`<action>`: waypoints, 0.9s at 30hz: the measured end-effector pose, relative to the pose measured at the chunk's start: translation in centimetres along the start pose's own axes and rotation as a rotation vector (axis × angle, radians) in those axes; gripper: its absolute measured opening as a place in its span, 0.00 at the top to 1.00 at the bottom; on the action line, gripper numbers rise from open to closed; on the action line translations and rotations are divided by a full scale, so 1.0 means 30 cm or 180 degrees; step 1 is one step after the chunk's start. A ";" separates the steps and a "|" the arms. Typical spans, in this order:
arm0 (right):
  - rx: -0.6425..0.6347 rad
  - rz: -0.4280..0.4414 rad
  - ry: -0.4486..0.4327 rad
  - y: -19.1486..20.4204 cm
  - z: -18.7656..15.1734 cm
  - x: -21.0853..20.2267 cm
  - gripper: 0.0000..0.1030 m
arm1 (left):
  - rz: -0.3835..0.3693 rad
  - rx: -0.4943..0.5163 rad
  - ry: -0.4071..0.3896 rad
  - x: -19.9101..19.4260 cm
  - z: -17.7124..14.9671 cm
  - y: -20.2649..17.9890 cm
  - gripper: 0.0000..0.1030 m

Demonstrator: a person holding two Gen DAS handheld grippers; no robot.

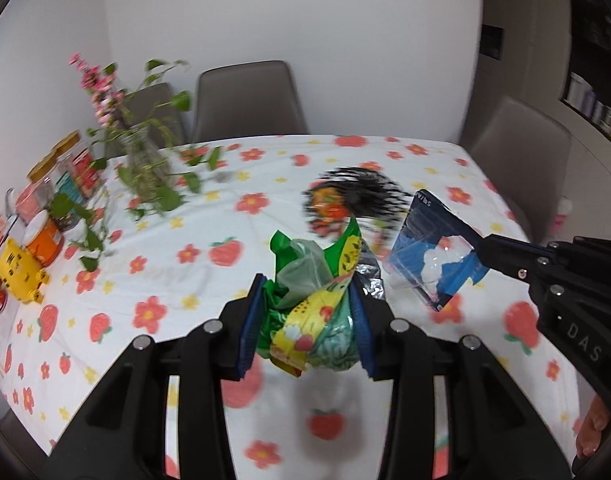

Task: Collect trash
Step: 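Carry the green bag and plastic pack over the grey bin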

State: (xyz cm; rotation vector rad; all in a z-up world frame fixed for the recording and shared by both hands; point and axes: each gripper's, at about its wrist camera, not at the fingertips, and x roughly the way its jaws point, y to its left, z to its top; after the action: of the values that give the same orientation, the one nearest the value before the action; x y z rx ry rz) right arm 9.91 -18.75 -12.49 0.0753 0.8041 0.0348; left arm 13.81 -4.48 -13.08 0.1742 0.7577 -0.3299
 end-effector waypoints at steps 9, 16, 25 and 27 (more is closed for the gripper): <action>0.0744 -0.0685 -0.0203 -0.414 -0.361 -0.448 1.00 | -0.0777 0.0772 -0.0139 -0.204 -0.094 -0.602 0.61; 0.1393 -0.1360 -0.0266 -0.723 -0.800 -0.885 1.00 | -0.1496 0.1433 -0.0131 -0.473 -0.316 -1.181 0.61; 0.2265 -0.2207 -0.0254 -0.947 -1.338 -1.326 1.00 | -0.2384 0.2315 -0.0051 -0.779 -0.670 -1.794 0.60; 0.2516 -0.2380 -0.0245 -0.982 -1.446 -1.395 1.00 | -0.2563 0.2523 -0.0015 -0.815 -0.741 -1.900 0.60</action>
State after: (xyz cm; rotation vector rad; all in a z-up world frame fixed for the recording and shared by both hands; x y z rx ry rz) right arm -50.30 -48.28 -14.80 0.5127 0.6886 -0.9913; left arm -37.27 -46.07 -14.00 0.6141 0.6305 -1.3961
